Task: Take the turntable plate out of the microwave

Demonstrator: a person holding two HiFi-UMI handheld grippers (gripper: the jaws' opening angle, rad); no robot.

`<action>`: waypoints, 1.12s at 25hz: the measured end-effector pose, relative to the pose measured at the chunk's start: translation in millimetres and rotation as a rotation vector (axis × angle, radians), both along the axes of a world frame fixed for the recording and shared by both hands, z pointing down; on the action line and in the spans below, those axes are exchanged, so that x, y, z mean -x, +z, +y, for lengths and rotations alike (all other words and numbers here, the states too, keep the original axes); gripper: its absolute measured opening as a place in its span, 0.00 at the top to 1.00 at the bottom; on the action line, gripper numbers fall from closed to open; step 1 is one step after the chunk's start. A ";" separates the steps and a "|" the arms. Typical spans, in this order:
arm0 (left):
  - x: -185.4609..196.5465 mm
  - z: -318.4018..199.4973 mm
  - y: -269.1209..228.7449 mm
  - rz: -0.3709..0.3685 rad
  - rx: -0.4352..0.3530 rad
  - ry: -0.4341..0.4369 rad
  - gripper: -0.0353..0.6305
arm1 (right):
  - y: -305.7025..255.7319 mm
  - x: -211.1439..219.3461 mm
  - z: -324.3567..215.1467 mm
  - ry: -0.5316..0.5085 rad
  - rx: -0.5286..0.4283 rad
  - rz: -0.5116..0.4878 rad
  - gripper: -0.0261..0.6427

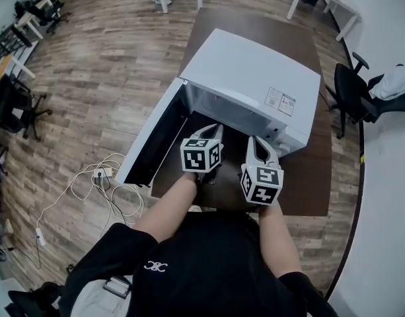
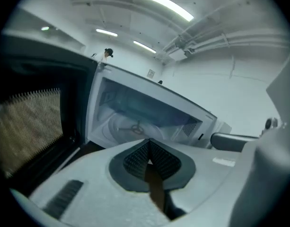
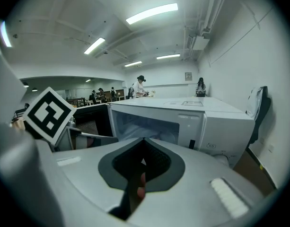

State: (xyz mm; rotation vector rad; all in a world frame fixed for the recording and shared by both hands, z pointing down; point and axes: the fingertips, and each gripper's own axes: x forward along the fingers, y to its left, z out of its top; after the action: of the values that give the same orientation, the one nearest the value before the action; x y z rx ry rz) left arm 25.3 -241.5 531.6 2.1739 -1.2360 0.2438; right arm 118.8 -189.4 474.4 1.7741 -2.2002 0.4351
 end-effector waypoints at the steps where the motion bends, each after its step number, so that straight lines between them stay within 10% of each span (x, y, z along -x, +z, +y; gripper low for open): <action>1: -2.1 -3.8 6.5 0.068 0.034 -0.012 0.93 | 3.7 -0.9 -1.5 -0.005 0.009 0.001 0.95; 16: -4.4 -60.2 80.3 0.699 0.300 -0.283 0.84 | 44.2 -16.2 -15.7 -0.073 0.099 0.026 0.95; 28: 1.3 -72.7 106.9 0.843 0.394 -0.386 0.80 | 53.2 -21.6 -19.7 -0.097 0.117 0.042 0.95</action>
State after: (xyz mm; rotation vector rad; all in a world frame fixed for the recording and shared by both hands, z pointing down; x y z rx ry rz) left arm 24.0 -314.1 638.5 1.4022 -0.9602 -0.5046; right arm 140.4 -209.1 527.7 1.5946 -2.1743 0.4893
